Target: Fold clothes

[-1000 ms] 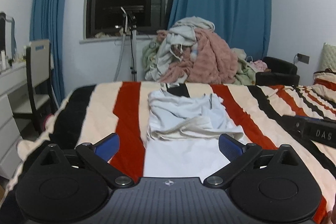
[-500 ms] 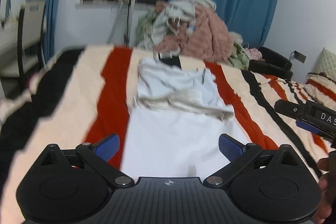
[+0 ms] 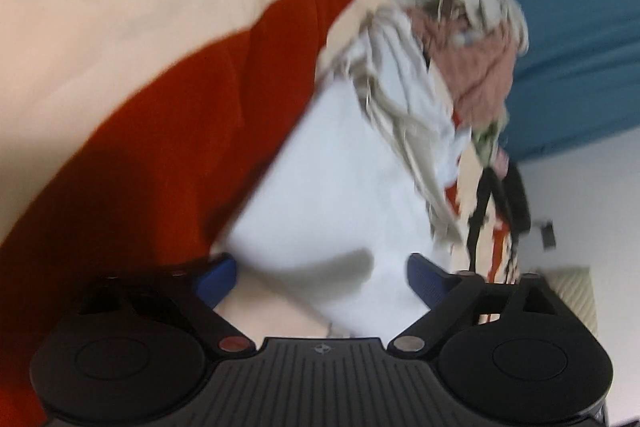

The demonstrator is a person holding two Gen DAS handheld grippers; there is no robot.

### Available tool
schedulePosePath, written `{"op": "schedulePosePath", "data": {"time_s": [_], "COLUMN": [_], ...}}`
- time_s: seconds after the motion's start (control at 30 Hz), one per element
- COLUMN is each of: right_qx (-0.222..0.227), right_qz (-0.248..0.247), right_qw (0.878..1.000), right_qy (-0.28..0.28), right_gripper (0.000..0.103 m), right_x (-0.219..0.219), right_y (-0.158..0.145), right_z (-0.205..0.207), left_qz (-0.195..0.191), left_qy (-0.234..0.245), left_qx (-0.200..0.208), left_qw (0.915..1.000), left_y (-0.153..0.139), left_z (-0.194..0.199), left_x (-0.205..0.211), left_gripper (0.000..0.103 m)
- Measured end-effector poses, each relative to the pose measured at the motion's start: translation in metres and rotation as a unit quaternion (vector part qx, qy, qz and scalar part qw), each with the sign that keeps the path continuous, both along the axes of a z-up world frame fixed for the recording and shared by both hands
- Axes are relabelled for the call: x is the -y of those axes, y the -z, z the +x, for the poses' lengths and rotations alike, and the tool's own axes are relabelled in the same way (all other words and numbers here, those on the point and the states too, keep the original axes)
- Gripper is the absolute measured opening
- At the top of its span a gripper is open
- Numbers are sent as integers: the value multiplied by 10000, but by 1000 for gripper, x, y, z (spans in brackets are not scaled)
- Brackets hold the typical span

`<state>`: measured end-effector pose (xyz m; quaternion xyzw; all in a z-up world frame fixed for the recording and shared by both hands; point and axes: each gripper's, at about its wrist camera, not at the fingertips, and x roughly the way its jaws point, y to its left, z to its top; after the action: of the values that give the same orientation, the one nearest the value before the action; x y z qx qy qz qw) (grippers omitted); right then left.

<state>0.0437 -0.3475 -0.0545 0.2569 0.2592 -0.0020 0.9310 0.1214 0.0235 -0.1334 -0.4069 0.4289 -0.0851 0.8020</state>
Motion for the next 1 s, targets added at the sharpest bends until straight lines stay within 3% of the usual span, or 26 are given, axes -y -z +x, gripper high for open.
{"op": "schedulePosePath", "data": {"time_s": [0.07,0.1,0.17,0.2,0.3,0.5,0.57,0.63,0.67,0.73,0.83,0.93,1.0], "right_qx": [-13,-24,-86,-160,-541,-952,-1079,-1204,-1267,-1256,-1007,-680,-404], "right_qz": [245,522,1266,1736,3006,3561,3695,3826,3890,3974,3824,3632,3417], "right_qw": [9997,9986,9917,9843,9511,9295,9224,9145,9103,9050,9146,9253,9357], "right_qy": [-54,-98,-199,-261,-471,100,313,527,633,847,845,848,786], "right_gripper": [86,86,87,87,88,87,66,56,40,31,16,14,14], "right_x": [2,5,11,14,15,17,18,19,20,22,20,21,19], "right_y": [2,5,13,20,47,79,89,100,105,110,106,96,85], "right_z": [0,0,0,0,4,3,2,1,1,0,0,-4,-7], "left_qz": [149,234,301,285,49,-204,-328,-404,-417,-413,-459,-576,-410], "left_qy": [-116,-171,-277,-313,-396,-535,-592,-625,-636,-637,-648,-588,-480], "left_qx": [50,50,90,123,241,504,566,605,620,642,679,846,1134], "left_qw": [9998,9996,9991,9990,9989,9971,9961,9954,9952,9950,9945,9930,9915], "left_y": [5,6,8,8,6,-1,-4,-5,-5,-5,-7,-14,-26], "left_z": [7,10,12,12,12,5,-1,-4,-4,-6,-9,-14,-20], "left_x": [1,1,-2,-4,-5,-8,-11,-13,-13,-14,-15,-15,-13], "left_gripper": [63,52,40,28,10,6,6,6,6,6,6,5,5]}}
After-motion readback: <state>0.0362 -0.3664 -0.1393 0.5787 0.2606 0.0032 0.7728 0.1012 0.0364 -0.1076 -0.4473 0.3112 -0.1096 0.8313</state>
